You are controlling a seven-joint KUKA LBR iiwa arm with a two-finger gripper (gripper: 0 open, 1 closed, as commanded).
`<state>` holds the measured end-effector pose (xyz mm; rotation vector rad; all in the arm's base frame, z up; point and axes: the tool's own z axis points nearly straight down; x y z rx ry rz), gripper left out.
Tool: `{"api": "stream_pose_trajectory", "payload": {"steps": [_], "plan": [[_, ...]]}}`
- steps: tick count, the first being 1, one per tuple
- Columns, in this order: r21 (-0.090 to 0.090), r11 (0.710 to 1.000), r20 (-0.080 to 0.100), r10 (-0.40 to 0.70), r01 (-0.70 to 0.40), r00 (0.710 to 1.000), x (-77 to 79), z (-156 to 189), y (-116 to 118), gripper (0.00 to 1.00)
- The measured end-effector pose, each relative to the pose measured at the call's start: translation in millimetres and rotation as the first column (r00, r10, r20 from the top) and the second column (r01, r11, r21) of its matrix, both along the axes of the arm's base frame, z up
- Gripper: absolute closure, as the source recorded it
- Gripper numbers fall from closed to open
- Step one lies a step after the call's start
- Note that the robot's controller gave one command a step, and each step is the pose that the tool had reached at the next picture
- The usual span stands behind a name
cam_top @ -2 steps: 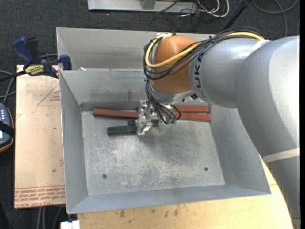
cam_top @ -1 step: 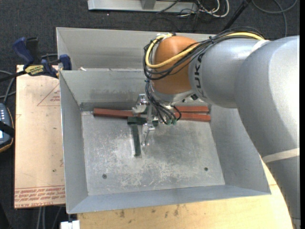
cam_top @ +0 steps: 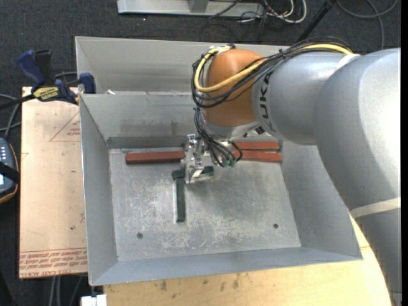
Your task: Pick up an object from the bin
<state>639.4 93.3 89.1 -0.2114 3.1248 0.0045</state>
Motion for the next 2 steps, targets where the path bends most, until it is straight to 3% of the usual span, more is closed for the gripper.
{"api": "stream_pose_trajectory", "payload": {"steps": [1, 2], "plan": [[0.000, 1.000, 0.000, 0.000, 0.000, 1.000, 0.0, 0, 0, 1.00], [-0.002, 1.000, 0.002, -0.003, 0.003, 1.000, 6.8, 189, -7, 1.00]]}}
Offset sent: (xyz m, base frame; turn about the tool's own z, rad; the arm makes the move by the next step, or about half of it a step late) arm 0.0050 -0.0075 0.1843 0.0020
